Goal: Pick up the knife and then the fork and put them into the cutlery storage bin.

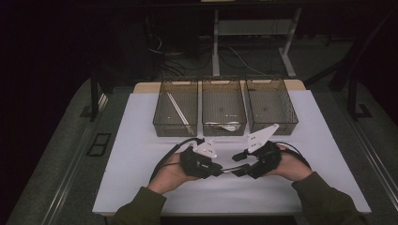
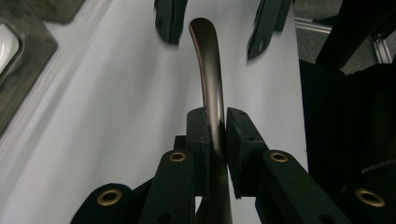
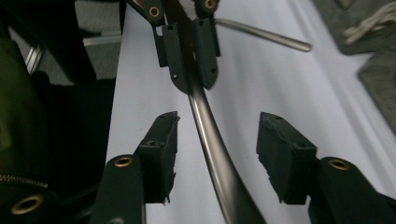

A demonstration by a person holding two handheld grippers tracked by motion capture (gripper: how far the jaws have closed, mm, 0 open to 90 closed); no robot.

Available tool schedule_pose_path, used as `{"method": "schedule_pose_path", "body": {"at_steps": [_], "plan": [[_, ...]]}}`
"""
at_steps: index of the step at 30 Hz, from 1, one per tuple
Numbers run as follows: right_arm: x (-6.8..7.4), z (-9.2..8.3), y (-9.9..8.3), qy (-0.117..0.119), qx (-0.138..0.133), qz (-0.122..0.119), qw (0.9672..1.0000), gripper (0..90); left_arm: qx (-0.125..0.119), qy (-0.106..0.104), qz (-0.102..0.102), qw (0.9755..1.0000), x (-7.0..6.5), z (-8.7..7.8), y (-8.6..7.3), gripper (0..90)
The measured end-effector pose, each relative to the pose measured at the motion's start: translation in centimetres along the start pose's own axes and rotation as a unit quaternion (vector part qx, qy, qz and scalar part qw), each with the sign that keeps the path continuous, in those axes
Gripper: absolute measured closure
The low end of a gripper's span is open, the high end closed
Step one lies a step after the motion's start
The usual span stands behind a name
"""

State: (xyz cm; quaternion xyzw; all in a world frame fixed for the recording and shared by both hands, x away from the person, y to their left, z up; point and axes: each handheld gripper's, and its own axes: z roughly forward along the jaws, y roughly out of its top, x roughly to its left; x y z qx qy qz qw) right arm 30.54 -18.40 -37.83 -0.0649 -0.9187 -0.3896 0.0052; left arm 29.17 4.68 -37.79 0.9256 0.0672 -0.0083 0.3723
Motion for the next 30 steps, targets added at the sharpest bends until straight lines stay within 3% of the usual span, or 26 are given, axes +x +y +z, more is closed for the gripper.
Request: {"method": "schedule_pose_path", "body": {"at_steps": [2,7,15,25,30], "plan": [[0.0,0.7,0.4,0.004,0.017,-0.01,0.9998,51.6,0.003,-0.004,0.014,0.9999,0.1,0.1,0.5,78.8],[0.3,2.0,1.0,0.016,0.049,-0.026,0.9983,62.0,0.0,-0.007,0.018,0.9998,0.0,0.1,1.1,78.7],[0.6,2.6,1.1,0.024,0.065,-0.043,0.9966,73.8,0.003,-0.011,0.031,0.9995,-0.2,0.2,1.3,78.7],[1.2,3.3,1.2,0.045,0.085,-0.055,0.9939,78.0,0.017,-0.031,0.043,0.9984,-0.2,0.5,1.0,78.5],[1.2,3.6,1.2,0.04,0.085,-0.06,0.9938,78.2,0.017,-0.032,0.049,0.9982,-0.1,0.5,0.9,78.4]]}}
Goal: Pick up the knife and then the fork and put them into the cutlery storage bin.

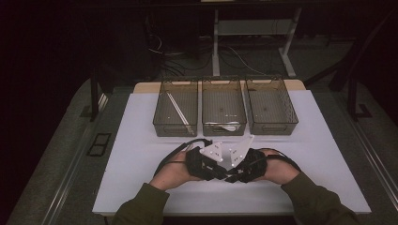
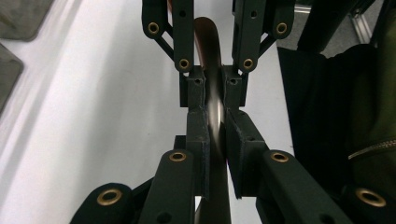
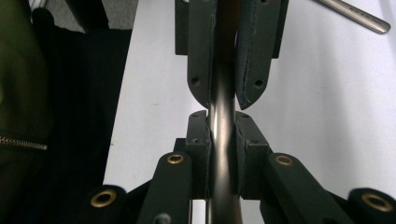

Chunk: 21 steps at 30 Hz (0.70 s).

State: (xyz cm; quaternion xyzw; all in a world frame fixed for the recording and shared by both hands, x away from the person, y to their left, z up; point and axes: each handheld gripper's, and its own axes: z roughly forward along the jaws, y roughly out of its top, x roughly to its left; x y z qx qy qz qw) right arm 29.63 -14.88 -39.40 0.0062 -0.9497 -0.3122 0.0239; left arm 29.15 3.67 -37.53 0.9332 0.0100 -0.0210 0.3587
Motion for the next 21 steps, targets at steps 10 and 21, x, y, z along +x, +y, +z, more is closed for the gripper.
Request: {"method": "schedule_pose_path", "body": {"at_steps": [10,21], "plan": [[-0.7,-1.0,-0.9,-0.02,-0.013,0.037,0.999,78.5,-0.067,0.044,-0.031,0.9963,0.1,-2.4,-1.0,59.1],[-2.2,-4.5,-3.9,-0.07,-0.045,0.091,0.9924,78.6,-0.145,0.141,-0.12,0.972,-0.8,-6.3,-6.3,36.3]]}}
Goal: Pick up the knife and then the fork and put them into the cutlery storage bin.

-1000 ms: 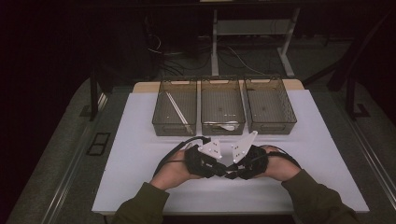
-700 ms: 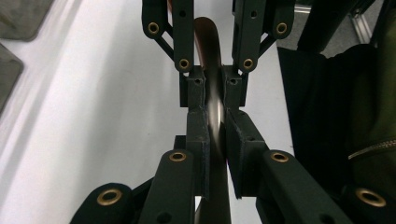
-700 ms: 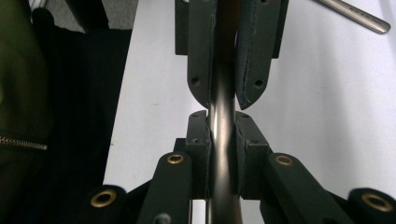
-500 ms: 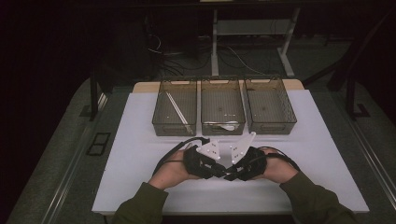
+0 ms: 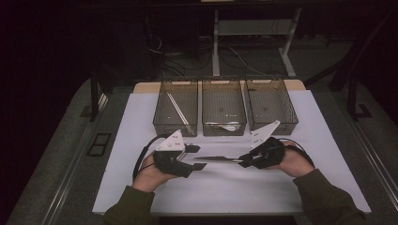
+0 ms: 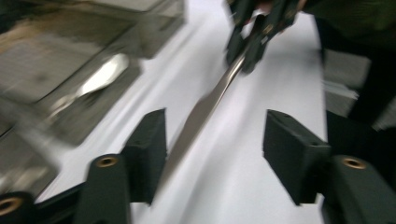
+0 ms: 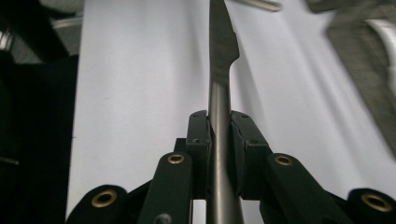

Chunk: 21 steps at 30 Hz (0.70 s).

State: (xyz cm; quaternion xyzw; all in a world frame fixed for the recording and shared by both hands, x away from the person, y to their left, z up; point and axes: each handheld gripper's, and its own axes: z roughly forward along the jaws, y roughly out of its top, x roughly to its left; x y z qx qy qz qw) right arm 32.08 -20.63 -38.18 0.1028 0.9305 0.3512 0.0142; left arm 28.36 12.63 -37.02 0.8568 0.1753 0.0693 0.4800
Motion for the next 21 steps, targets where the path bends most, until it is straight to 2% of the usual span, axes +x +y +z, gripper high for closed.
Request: {"method": "schedule_pose_path", "body": {"at_steps": [1,3,5,9,11,15,21], "plan": [[-0.2,-0.5,-0.2,-0.006,-0.005,0.014,0.9999,78.6,-0.002,0.005,-0.006,1.0,0.1,-0.2,-0.3,35.1],[-0.7,-1.5,-0.6,-0.013,-0.015,0.024,0.9995,78.6,-0.003,0.019,-0.023,0.9996,0.1,-0.5,-1.1,32.3],[-1.2,-2.4,-0.9,-0.027,-0.022,0.034,0.9988,78.6,-0.001,0.031,-0.03,0.9991,0.1,-0.6,-1.7,28.5],[-2.2,-4.2,-1.6,-0.053,-0.042,0.07,0.9952,78.6,0.002,0.054,-0.048,0.9974,0.1,-0.9,-3.1,21.4],[-2.8,-5.2,-2.0,-0.072,-0.053,0.088,0.9921,78.6,0.0,0.064,-0.06,0.9962,0.1,-0.9,-3.7,18.3],[-4.0,-6.9,-2.9,-0.102,-0.072,0.113,0.9858,78.6,0.003,0.075,-0.068,0.9949,0.3,-1.0,-4.5,15.2],[-5.7,-8.7,-4.0,-0.144,-0.085,0.15,0.9744,78.6,0.0,0.081,-0.068,0.9943,0.5,-1.1,-4.8,13.2]]}}
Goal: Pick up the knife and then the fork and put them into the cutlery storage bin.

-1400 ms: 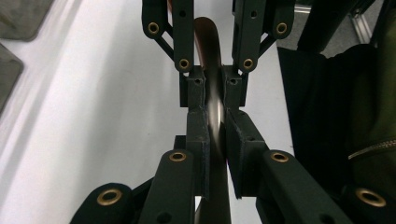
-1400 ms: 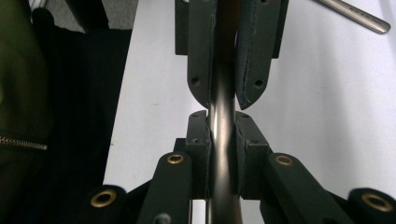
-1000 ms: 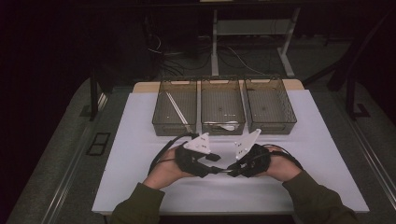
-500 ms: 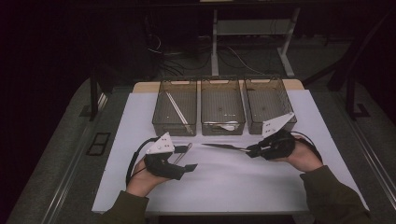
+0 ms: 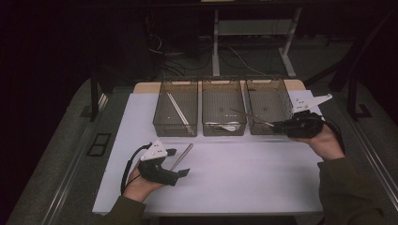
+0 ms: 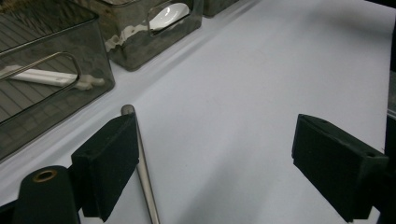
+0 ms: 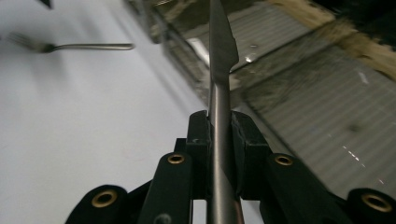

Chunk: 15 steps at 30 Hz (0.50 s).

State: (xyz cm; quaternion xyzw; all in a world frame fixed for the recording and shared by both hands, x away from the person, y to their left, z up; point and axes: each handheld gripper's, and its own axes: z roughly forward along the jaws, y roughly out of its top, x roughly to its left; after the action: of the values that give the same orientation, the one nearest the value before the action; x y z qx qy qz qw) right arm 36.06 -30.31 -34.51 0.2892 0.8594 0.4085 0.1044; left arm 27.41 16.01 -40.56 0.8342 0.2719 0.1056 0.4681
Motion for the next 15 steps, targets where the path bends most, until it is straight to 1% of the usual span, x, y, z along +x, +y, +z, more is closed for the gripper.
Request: {"method": "schedule_pose_path", "body": {"at_steps": [3,6,8,9,12,14,15], "plan": [[-1.1,-0.3,0.1,-0.025,-0.004,0.025,0.9994,78.6,-0.003,0.003,0.001,1.0,0.0,0.1,0.0,11.5],[-2.7,-0.5,0.3,-0.058,-0.009,0.057,0.9966,78.6,-0.004,0.008,0.0,1.0,-0.1,0.2,0.0,8.2],[-3.7,-0.5,0.2,-0.083,-0.011,0.078,0.9934,78.5,-0.001,0.01,0.001,0.9999,-0.1,0.2,0.0,5.9],[-4.2,-0.4,0.2,-0.093,-0.011,0.089,0.9916,78.6,-0.003,0.011,0.001,0.9999,-0.2,0.3,0.0,4.5],[-5.5,-0.1,0.1,-0.126,-0.001,0.109,0.986,78.6,-0.001,0.015,0.0,0.9999,-0.2,0.4,0.0,0.5],[-6.2,0.3,0.2,-0.14,0.006,0.124,0.9822,78.6,-0.002,0.013,0.0,0.9999,-0.2,0.4,0.0,0.0],[-6.6,0.5,0.2,-0.147,0.009,0.128,0.9808,78.5,-0.002,0.012,0.003,0.9999,-0.2,0.4,0.0,0.0]]}}
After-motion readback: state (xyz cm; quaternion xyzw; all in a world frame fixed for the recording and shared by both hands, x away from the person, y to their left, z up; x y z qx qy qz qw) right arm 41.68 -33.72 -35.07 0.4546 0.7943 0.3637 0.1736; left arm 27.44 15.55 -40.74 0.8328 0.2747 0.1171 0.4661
